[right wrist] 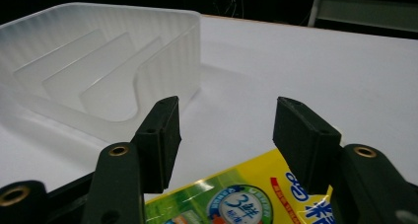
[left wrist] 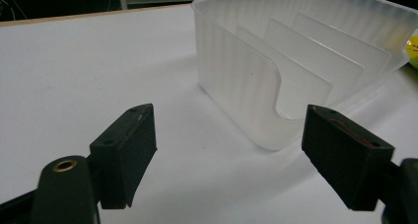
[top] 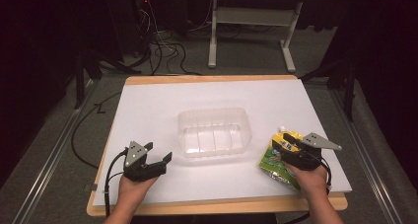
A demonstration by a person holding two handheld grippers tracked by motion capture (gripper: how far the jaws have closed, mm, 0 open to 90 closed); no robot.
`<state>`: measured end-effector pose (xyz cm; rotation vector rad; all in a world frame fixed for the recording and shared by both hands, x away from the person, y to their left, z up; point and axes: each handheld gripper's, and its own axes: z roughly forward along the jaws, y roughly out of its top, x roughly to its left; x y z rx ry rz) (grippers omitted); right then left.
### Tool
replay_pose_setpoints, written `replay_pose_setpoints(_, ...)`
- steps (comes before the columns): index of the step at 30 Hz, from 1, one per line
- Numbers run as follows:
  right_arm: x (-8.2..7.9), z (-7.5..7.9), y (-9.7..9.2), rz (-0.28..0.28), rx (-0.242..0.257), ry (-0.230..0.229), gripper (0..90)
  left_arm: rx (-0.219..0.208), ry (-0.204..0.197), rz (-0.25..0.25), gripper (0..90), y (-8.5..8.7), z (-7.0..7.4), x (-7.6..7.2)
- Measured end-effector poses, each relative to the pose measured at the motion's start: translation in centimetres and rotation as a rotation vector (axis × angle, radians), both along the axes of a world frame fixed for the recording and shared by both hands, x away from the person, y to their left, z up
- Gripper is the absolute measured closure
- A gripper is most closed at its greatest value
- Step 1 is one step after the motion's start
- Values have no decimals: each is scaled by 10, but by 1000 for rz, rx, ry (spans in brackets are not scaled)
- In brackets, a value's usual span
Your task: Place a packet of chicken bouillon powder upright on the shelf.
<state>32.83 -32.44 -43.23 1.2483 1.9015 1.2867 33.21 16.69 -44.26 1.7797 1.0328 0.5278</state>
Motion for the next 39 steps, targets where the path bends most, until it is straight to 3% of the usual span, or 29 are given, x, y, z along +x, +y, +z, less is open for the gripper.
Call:
replay_pose_setpoints(9,7,-7,-21,-53,33,46,419,19,15,10,217,2,-2,1)
replay_pose_setpoints(21,13,-15,-44,-138,15,95,381,23,20,16,205,3,-2,2)
replay_pose_setpoints(34,14,-17,-62,-190,22,96,378,22,30,25,205,6,-1,2)
replay_pose_setpoints(39,18,-19,-78,-233,61,110,380,13,20,18,205,7,1,1)
